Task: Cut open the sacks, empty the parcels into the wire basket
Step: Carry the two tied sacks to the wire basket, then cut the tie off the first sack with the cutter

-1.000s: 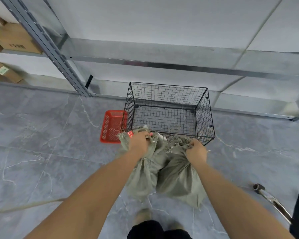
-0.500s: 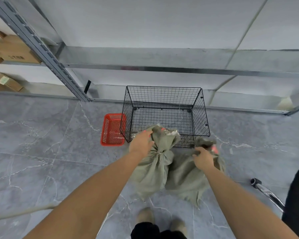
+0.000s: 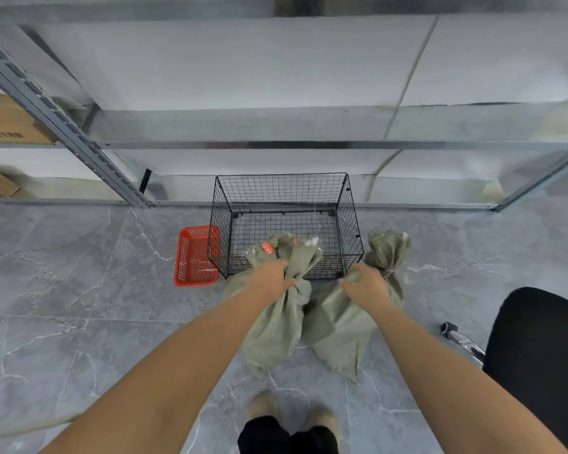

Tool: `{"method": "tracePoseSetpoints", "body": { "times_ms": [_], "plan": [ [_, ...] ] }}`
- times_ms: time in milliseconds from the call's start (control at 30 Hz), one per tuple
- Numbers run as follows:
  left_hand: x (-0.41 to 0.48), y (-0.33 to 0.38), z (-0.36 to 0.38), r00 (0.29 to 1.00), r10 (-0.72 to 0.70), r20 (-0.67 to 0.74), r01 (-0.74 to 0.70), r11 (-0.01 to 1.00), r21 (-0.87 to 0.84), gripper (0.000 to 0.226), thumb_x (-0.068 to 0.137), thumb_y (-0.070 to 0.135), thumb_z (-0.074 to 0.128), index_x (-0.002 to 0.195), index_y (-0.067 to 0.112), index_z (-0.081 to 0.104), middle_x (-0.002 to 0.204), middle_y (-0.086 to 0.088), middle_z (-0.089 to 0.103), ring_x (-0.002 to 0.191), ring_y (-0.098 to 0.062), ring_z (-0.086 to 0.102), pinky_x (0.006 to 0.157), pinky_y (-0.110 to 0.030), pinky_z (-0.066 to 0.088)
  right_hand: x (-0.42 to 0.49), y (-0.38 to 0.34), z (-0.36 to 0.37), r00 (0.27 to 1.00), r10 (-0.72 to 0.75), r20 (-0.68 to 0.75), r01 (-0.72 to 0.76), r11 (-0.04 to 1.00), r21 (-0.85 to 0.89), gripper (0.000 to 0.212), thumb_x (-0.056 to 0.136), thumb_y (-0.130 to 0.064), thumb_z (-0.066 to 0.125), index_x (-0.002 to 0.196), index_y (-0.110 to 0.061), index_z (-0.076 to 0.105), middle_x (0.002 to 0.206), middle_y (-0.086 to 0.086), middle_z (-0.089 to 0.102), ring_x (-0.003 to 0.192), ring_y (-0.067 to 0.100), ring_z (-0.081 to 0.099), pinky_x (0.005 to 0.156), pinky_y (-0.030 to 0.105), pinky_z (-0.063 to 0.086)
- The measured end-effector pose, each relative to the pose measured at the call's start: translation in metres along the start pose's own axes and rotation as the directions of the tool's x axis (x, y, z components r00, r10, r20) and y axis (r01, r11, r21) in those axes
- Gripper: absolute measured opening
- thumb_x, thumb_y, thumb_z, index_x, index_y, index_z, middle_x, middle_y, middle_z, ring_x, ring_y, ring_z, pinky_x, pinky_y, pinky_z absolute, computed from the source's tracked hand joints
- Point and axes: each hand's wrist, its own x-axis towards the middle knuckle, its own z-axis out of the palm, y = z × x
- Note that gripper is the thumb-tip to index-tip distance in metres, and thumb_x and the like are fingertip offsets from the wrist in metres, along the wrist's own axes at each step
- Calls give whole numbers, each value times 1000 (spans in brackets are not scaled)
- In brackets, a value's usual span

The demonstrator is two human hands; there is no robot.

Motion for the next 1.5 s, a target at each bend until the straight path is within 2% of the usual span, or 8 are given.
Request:
{"method": "tracePoseSetpoints", "body": {
  "times_ms": [67, 133, 233, 433, 600, 767, 1167, 1500],
  "plan": [
    [-17, 21, -25, 999, 34, -14, -33, 999, 32, 26, 92, 25, 48, 105, 4, 56, 99, -10, 60, 97, -26, 57, 79, -36, 44, -17, -14, -25, 1000, -20, -13, 20, 1000, -10, 67, 84, -40, 62, 140, -13, 35, 141, 14, 39, 129, 31, 39, 104, 40, 37],
    [-31, 41, -53, 995, 94, -44, -88, 989, 118, 29, 90, 22, 49, 115, 7, 54, 116, -9, 57, 107, -25, 54, 86, -37, 45, -32, -29, -52, 996, -66, -54, 63, 996, -57, 75, 80, -46, 63, 141, -14, 33, 141, 13, 40, 131, 31, 37, 106, 44, 36],
    [-51, 67, -99, 983, 169, -66, -150, 960, 237, 37, 92, 32, 48, 121, 9, 48, 126, -9, 51, 110, -23, 53, 86, -34, 44, -59, -56, -98, 982, -148, -120, 124, 975, -184, 82, 77, -55, 61, 141, -15, 30, 142, 13, 40, 133, 31, 32, 108, 46, 32],
    [-71, 114, -183, 937, 305, -168, -184, 844, 503, 58, 91, 51, 41, 136, 13, 38, 136, -12, 45, 123, -28, 44, 102, -44, 36, -95, -112, -184, 944, -253, -211, 148, 897, -416, 89, 77, -65, 53, 146, -23, 16, 153, 5, 21, 143, 30, 10, 114, 54, 14],
    [-89, 154, -245, 887, 405, -222, -197, 766, 612, 61, 92, 53, 36, 138, 14, 35, 142, -13, 37, 132, -29, 33, 108, -46, 27, -121, -147, -245, 899, -306, -313, 129, 868, -480, 91, 79, -67, 49, 148, -27, 5, 157, 5, 9, 144, 31, -2, 114, 56, 4],
    [-101, 194, -281, 829, 488, -274, -198, 714, 672, 59, 93, 52, 34, 137, 13, 36, 140, -13, 38, 131, -28, 33, 105, -42, 29, -136, -160, -286, 867, -306, -393, 82, 866, -494, 91, 78, -67, 48, 148, -29, 4, 157, 5, 5, 144, 31, -6, 114, 56, 1],
    [-70, 303, -281, 839, 482, -253, -214, 720, 660, 59, 95, 50, 31, 141, 14, 30, 150, -15, 26, 138, -30, 25, 109, -41, 26, -101, -119, -385, 861, -306, -407, 44, 841, -539, 85, 82, -64, 46, 148, -29, 4, 157, 6, 5, 144, 31, -7, 114, 55, -1],
    [-17, 428, -236, 899, 338, -280, -153, 839, 522, 61, 94, 50, 35, 142, 13, 27, 148, -14, 28, 135, -30, 29, 106, -40, 30, -27, -56, -495, 891, -380, -250, 124, 731, -671, 84, 84, -60, 46, 148, -28, 2, 157, 6, 6, 145, 30, -5, 115, 54, 0]
  ]
}}
